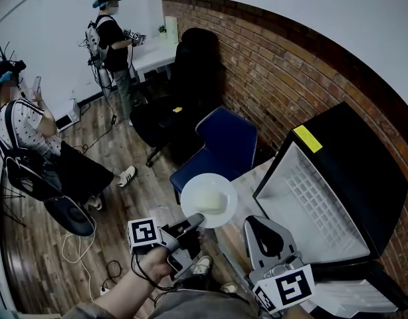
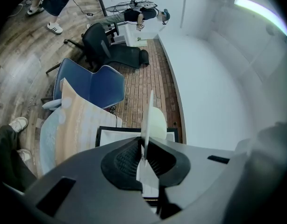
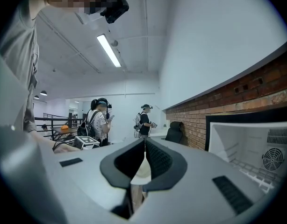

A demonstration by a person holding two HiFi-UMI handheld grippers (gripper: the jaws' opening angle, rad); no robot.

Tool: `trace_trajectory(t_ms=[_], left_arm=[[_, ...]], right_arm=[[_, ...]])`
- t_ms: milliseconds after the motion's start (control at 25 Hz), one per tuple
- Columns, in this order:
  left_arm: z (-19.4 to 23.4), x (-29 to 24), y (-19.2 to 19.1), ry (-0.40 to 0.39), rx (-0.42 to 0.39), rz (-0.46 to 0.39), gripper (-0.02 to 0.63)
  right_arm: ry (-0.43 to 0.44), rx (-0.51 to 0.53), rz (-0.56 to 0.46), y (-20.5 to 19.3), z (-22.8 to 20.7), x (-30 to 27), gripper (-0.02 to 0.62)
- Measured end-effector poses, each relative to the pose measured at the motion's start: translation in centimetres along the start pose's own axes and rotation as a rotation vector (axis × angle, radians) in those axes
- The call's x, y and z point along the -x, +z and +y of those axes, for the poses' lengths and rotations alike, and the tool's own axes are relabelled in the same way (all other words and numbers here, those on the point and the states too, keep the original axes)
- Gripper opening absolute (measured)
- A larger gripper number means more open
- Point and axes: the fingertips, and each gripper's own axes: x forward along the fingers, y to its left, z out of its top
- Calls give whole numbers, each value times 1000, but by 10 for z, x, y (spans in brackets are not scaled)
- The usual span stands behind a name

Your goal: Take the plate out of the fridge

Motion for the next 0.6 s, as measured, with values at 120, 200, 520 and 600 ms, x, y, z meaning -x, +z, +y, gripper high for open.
trace_trajectory(t_ms=[120,200,520,600], left_arm=[[0,0,-2,0,4,6,31],[0,-2,-4,-2,6,10,31],[-2,-11,-9,-6,7,24,31],[-2,-13,-11,-7,8,25,31]], right_arm=[[-9,-1,5,0,-2,2,31],[-12,0,6,-1,-2,4,31],[-25,-5,2,-1,-10,11,31],[-25,-5,2,-2,-13,11,31]])
